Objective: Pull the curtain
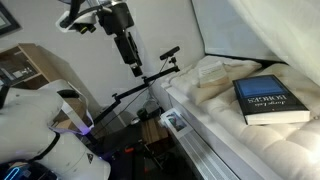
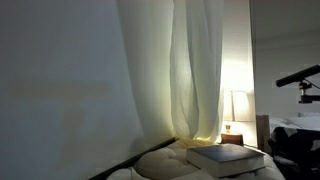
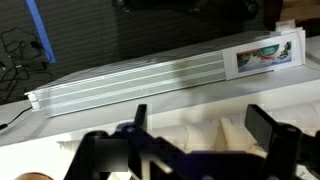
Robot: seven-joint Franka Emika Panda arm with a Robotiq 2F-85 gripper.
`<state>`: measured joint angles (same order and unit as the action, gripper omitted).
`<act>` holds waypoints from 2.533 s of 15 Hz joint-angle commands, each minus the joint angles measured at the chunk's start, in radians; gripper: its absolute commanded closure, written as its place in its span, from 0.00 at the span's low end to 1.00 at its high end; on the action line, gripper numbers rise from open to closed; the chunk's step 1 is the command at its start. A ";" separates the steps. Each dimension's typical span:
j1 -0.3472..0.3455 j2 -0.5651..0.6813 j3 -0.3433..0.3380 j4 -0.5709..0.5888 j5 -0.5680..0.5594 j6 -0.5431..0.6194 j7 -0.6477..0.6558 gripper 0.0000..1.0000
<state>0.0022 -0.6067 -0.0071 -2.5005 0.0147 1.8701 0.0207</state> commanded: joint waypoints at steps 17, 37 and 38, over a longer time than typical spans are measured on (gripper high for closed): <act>-0.104 0.163 0.044 0.278 -0.230 0.340 0.116 0.00; -0.098 0.301 0.082 0.490 -0.364 0.529 0.100 0.00; -0.095 0.312 0.081 0.511 -0.364 0.506 0.092 0.00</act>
<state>-0.0921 -0.3472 0.0678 -2.0701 -0.3269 2.3875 0.1116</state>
